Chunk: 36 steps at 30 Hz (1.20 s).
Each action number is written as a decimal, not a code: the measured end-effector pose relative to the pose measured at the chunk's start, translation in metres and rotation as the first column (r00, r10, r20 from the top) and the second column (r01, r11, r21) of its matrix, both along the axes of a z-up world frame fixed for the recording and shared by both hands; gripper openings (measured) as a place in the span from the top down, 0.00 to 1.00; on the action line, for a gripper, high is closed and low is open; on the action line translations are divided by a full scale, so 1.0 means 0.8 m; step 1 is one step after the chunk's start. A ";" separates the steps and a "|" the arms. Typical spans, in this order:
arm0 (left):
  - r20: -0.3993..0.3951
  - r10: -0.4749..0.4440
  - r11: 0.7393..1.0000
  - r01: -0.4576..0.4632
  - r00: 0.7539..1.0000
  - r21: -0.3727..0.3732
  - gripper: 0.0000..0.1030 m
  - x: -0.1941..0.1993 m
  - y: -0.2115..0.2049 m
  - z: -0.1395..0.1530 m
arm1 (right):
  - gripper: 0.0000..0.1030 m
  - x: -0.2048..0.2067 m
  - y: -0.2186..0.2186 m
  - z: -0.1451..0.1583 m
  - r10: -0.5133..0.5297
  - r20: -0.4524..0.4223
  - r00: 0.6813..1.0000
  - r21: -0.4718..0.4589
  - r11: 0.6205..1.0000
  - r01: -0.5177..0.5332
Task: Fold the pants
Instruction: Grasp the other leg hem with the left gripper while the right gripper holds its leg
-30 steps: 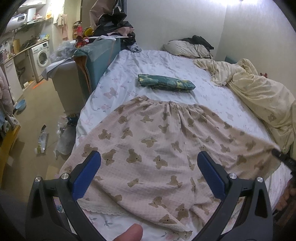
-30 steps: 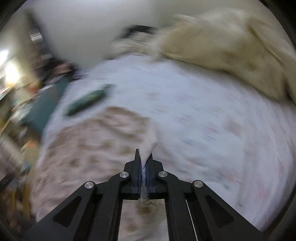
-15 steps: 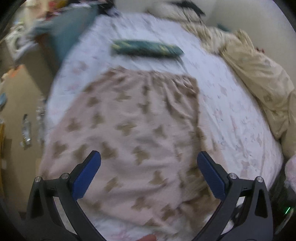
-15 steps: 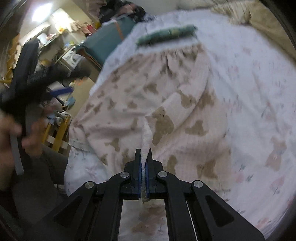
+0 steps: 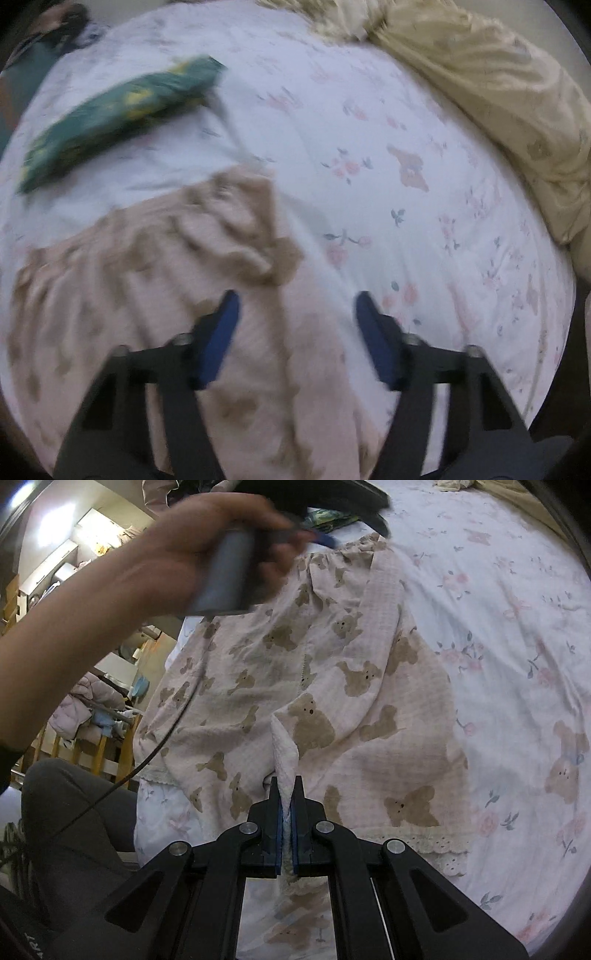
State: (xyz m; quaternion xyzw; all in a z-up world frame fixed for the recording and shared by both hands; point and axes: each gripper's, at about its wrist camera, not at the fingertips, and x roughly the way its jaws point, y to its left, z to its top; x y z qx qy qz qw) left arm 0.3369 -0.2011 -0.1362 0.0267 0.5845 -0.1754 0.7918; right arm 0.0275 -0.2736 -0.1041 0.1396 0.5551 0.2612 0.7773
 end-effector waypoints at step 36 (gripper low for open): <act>0.077 0.188 0.973 -0.196 0.979 0.119 1.00 0.033 0.385 0.040 | 0.97 0.066 0.343 0.067 0.456 0.115 0.882 0.057 0.884 -0.465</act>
